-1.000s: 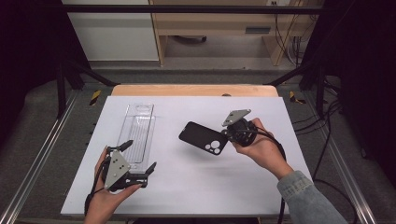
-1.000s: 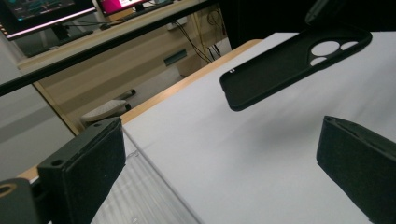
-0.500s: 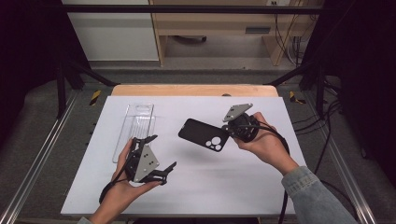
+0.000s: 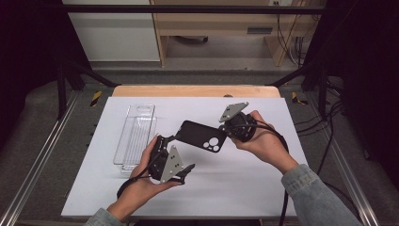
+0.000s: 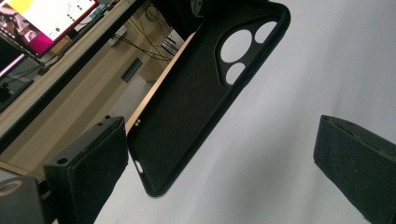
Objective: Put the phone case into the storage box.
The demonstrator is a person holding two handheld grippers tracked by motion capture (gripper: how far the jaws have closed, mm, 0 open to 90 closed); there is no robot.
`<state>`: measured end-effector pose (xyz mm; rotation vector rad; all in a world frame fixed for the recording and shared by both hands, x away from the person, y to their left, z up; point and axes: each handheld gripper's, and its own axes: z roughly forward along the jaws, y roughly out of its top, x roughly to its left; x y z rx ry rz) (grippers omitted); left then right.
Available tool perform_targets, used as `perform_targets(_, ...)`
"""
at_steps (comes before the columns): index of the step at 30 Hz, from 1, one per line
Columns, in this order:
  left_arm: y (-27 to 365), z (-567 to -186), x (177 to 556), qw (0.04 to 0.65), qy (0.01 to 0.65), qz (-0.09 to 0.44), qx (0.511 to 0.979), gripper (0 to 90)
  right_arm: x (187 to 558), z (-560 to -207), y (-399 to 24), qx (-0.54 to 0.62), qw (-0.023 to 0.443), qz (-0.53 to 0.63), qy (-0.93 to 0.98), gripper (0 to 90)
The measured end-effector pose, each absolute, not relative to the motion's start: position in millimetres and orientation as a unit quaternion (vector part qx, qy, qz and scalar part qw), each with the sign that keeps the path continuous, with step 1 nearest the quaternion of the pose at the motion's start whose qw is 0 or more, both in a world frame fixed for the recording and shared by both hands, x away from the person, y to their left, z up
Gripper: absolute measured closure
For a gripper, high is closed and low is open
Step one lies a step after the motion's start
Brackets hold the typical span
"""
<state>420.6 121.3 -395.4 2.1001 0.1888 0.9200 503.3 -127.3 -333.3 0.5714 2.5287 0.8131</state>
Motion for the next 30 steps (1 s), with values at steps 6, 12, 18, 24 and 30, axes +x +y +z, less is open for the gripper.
perform_targets(6,111,-397,419,0.406,0.058,0.368,0.835,3.7,502,-333,-120,0.197,0.212,0.285,0.914,89.8)
perform_targets(12,107,-397,416,0.401,0.046,0.382,0.831,6.8,501,-332,-116,0.191,0.211,0.284,0.916,89.8)
perform_targets(18,103,-393,413,0.399,0.029,0.394,0.828,11.9,499,-330,-108,0.181,0.209,0.283,0.918,89.8)
perform_targets(24,98,-392,410,0.39,0.0,0.4,0.829,28.6,499,-330,-102,0.175,0.206,0.277,0.922,89.8)
perform_targets(30,96,-393,409,0.378,-0.022,0.393,0.838,44.8,499,-332,-98,0.173,0.206,0.273,0.924,89.8)
